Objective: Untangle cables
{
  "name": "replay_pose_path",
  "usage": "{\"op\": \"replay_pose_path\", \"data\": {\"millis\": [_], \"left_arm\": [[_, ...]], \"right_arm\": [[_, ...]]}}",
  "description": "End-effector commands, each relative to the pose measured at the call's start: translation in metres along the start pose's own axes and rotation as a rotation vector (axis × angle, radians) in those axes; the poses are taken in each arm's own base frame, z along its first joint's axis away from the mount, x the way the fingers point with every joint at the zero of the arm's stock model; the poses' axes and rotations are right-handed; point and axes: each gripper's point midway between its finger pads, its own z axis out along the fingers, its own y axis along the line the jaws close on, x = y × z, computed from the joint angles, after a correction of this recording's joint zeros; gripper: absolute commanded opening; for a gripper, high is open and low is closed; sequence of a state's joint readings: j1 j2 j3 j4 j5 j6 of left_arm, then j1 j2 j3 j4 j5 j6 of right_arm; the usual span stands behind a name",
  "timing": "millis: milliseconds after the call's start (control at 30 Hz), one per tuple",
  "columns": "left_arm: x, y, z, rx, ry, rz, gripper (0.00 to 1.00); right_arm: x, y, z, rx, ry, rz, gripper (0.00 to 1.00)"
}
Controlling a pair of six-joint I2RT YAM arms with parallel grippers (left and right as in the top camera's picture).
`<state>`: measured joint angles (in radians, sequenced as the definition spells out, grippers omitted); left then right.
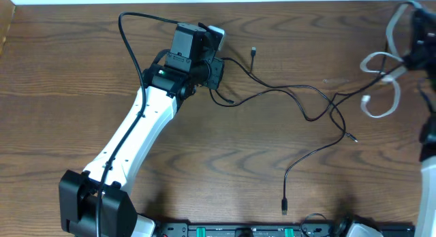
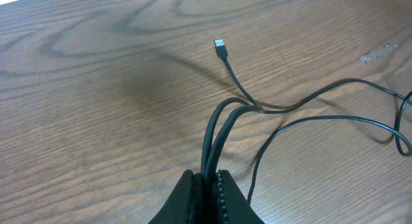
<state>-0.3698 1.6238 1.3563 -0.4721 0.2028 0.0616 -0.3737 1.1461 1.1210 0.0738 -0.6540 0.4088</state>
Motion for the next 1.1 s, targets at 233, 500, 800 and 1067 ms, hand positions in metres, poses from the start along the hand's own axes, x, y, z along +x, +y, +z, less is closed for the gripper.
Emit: {"op": "replay_pose_path", "data": {"millis": [233,500,800,1067], "left_arm": [[0.000,0.004,-0.004,-0.015,0.006,0.012,0.07],[-0.001,-0.002,-0.004,0.013,0.004,0.002,0.07],[-0.001,-0.002,-0.004,0.015,0.003,0.002,0.08],[0.000,-0.002,-0.004,0.015,0.006,0.001,0.35]], "right_arm": [[0.057,0.075,0.049,-0.217,0.149,-0.049,0.01],[0.141,0.092,0.071,-0.249,0.380,-0.070,0.01],[0.205,0.104,0.080,-0.192,0.530,-0.241,0.02],[0.227,0.072,0.067,-0.053,0.642,-0.330,0.99]]}}
